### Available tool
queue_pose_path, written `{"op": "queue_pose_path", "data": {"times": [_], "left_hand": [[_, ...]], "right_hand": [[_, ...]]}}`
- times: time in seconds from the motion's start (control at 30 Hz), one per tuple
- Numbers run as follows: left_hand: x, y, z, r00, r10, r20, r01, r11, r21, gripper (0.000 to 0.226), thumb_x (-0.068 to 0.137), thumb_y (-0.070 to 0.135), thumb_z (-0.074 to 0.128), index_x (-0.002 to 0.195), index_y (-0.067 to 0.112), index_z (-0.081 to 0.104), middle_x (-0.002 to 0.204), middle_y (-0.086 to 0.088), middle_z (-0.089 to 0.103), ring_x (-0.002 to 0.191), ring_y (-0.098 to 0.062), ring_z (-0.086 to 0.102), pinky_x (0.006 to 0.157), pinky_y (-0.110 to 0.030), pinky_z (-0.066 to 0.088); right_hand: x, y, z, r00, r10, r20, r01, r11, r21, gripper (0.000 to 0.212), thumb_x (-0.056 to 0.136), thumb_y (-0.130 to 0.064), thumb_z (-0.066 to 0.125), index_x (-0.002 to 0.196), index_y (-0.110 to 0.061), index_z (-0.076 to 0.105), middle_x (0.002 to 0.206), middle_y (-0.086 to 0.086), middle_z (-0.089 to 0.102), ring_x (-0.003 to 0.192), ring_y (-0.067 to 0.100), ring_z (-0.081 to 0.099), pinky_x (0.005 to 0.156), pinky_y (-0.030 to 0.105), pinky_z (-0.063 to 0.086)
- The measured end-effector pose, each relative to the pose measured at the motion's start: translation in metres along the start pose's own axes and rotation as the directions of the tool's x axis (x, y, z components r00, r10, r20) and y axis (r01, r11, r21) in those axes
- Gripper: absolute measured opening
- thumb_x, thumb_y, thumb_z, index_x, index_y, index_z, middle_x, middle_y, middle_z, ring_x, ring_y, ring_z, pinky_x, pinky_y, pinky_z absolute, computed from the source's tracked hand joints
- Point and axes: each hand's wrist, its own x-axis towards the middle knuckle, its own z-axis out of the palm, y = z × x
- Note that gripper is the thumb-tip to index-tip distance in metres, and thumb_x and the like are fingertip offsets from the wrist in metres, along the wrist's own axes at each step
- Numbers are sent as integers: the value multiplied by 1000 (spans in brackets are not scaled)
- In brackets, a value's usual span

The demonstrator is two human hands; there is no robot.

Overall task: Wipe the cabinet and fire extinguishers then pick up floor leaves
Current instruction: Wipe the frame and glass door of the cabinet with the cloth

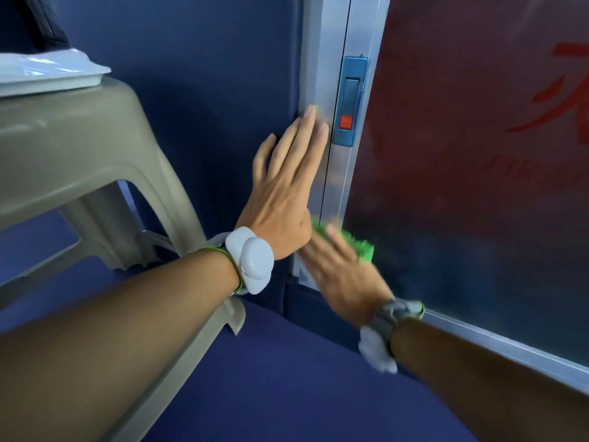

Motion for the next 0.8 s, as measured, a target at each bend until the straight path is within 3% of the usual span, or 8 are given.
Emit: {"op": "queue_pose_path", "data": {"times": [0.1,0.2,0.33,0.5,0.67,0.8], "left_hand": [[-6,7,-1,988,127,82,-133,989,62,101,63,-2,48,157,7,13,166,-16,2,155,-30,1,123,-52,10],[-6,16,-3,967,226,114,-235,969,72,98,65,-1,48,157,7,15,166,-16,4,155,-31,2,123,-53,12],[3,27,-3,974,217,72,-217,976,-2,94,67,1,49,156,8,20,166,-16,7,154,-34,7,123,-50,14],[17,45,-17,990,139,-31,-142,979,-149,91,70,-1,49,156,11,23,166,-12,9,154,-30,9,123,-49,17],[61,54,-50,994,-17,-111,-7,976,-218,94,73,-1,53,158,10,13,167,-8,6,155,-26,4,124,-49,16],[115,42,-98,980,91,-176,-117,982,-145,90,72,3,44,157,4,14,166,-12,8,155,-28,5,124,-48,15]], "right_hand": [[-48,-28,25,968,-159,193,183,977,-113,63,96,-28,42,152,-2,28,163,13,12,152,31,9,122,53,-1],[-63,-17,18,950,-212,230,251,955,-156,60,97,-26,30,152,-2,28,163,10,19,152,28,14,121,52,0],[-58,23,-16,986,-103,132,122,982,-145,61,99,-11,-3,154,-3,23,163,10,20,151,29,16,120,53,6],[-18,101,-86,999,-33,-10,31,981,-192,57,97,-18,22,153,-4,22,161,14,23,150,32,18,122,55,6],[23,167,-146,998,-49,-39,34,947,-321,56,99,-18,22,153,-4,28,161,14,23,150,32,19,122,54,14],[60,225,-205,990,-2,-144,-48,938,-344,56,98,-16,20,152,-4,29,161,15,23,151,32,15,123,53,12]]}}
